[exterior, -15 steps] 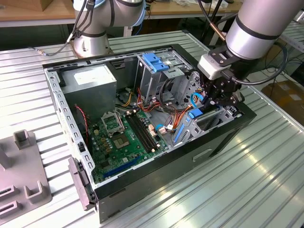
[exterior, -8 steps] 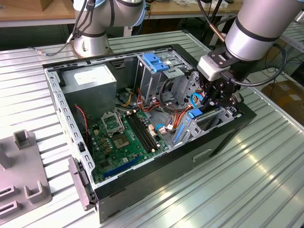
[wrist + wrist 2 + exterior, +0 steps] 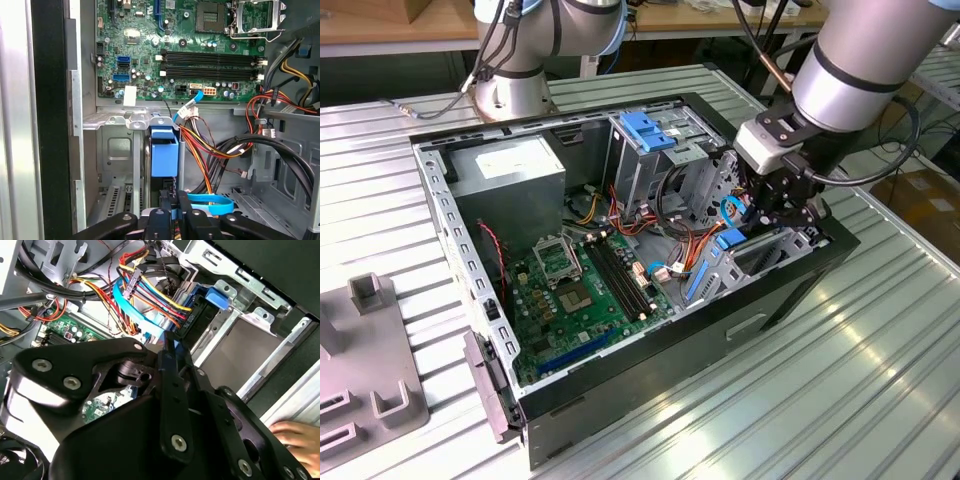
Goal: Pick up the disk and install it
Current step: 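Insert the second disk wire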
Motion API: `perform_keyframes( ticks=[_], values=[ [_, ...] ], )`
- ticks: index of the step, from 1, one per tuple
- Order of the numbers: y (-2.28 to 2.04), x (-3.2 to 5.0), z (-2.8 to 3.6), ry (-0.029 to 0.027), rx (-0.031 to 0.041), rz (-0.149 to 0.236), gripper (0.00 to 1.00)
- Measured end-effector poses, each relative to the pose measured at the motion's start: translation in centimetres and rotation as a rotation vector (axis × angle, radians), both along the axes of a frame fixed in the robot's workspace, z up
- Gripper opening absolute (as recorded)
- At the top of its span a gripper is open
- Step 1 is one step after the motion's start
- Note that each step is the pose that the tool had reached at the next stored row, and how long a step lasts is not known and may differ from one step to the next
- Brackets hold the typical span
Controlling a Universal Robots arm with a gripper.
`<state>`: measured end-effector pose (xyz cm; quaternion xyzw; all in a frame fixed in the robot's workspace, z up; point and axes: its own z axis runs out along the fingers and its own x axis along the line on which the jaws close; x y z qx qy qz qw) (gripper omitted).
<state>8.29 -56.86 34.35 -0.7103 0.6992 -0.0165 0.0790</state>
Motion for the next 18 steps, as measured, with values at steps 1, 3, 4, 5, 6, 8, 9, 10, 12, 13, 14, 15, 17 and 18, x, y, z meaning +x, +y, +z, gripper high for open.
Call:
perform_keyframes(
  ticks=[1,3,4,5,6,8,9,10,12,13,14,15,17,18],
  values=[
    [0.00,-0.01,0.75,0.0001,-0.0010,0.000,0.24],
    [0.00,-0.01,1.85,0.0001,-0.0009,0.000,0.24],
    [0.01,-0.01,2.40,0.0002,-0.0013,0.000,0.24],
    [0.01,-0.01,2.72,0.0002,-0.0014,0.000,0.24],
    [0.02,-0.02,2.77,0.0001,-0.0010,0.000,0.24],
    [0.02,-0.03,2.77,0.0000,-0.0011,0.000,0.22],
    [0.03,-0.05,2.78,0.0000,-0.0013,0.000,0.10],
    [0.03,-0.05,2.78,0.0000,-0.0012,0.000,0.10],
    [0.03,-0.07,2.78,-0.0001,-0.0013,0.000,0.10],
    [0.04,-0.07,2.78,-0.0001,-0.0012,0.000,0.10],
    [0.04,-0.08,2.78,-0.0002,-0.0013,0.000,0.10],
    [0.04,-0.10,2.78,-0.0002,-0.0012,0.000,0.10],
    [0.06,-0.14,2.78,-0.0004,-0.0013,0.000,0.10],
    [0.06,-0.15,2.78,-0.0005,-0.0012,0.000,0.10]
  ],
)
